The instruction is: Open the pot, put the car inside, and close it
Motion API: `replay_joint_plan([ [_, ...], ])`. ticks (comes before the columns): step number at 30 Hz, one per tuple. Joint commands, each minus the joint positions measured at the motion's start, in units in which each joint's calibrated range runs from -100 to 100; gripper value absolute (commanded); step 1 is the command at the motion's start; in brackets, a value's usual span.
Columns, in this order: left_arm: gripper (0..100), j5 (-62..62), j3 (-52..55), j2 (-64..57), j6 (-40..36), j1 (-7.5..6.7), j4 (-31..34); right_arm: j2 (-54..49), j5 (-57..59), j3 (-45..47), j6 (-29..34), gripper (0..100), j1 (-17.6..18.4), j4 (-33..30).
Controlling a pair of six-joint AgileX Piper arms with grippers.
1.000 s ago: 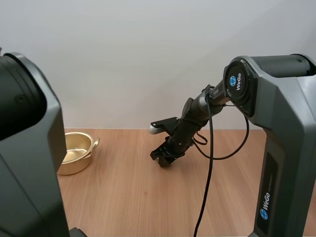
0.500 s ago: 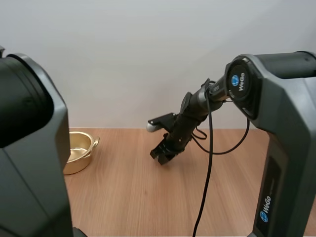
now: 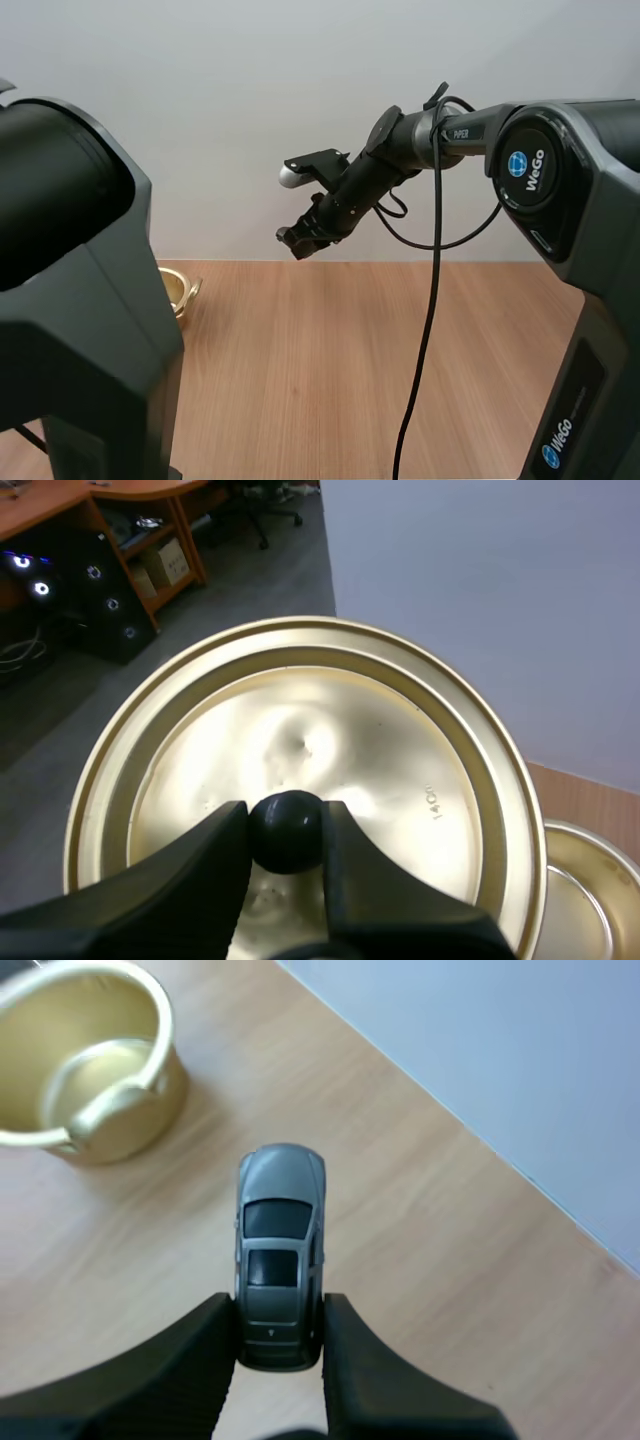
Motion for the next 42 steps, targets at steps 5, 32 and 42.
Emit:
replay_joint_plan([
  [5,0,0.1,-0.1,0.1,0.6,2.29,-0.4,0.4,-2.1,0.0,-1.3,0,3.0,1.8],
  [32,6,0.1,-0.1,-3.1,-11.7,-9.57,6.8,9.3,-10.8,-6.8,0.2,0,13.8,-0.6],
  [42,6,0.1,-0.1,-6.7,-11.4,-9.57,6.7,16.3,-9.4,-15.9,0.2,0,16.0,-0.3],
])
